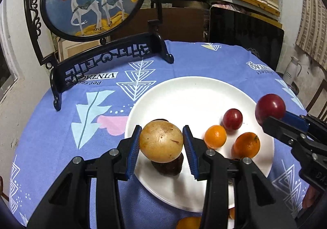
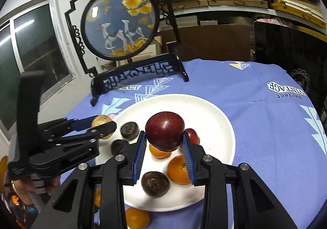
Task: Organize fruits
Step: 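Lower the potato and the red plum onto the plate and open both grippers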
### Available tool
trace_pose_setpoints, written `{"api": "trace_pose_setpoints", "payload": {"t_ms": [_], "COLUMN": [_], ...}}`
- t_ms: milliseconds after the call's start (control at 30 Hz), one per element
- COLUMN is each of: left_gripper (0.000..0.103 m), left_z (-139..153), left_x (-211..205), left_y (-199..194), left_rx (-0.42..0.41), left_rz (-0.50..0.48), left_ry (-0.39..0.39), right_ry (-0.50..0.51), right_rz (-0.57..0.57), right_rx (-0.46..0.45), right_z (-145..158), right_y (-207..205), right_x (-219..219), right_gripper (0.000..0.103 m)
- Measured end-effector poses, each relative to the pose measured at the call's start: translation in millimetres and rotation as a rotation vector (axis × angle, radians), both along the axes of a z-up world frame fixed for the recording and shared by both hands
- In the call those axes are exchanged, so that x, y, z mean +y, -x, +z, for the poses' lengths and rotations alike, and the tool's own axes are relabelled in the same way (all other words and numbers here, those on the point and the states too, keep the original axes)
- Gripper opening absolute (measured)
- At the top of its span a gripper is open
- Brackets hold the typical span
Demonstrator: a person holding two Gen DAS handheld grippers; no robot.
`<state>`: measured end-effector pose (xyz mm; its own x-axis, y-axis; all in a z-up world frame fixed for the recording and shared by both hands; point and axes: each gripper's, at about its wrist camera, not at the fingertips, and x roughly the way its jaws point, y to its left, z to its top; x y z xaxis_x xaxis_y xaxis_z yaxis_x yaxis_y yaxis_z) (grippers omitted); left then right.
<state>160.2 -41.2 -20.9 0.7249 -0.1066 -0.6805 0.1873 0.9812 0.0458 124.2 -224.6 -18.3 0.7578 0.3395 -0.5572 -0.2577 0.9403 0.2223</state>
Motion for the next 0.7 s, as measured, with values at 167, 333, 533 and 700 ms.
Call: {"api": "trace_pose_setpoints", "payload": {"t_ms": [167, 333, 533, 700], "left_gripper": [0.040, 0.040, 0.040, 0.040], "left_z": [-3, -3, -6, -10], "left_x": [-3, -5, -8, -12], "left_y": [-1, -1, -2, -3], "left_rx": [0.003, -0.002, 0.000, 0.013], "left_rz": [0.000, 0.003, 0.011, 0.011], "left_ry": [-0.010, -0.008, -0.027, -0.038], "right_ry": [-0.013, -0.032, -0.033, -0.037], "right_rz": [-0.006, -0.010, -0.004, -0.007], "right_rx": [-0.009, -0.012, -0.006, -0.016], "right_z": [0, -4, -8, -8], "right_y": [0, -1, -5, -7], "right_x": [1, 4, 12, 12], "right_gripper": [0.036, 0.036, 0.036, 0.036]}}
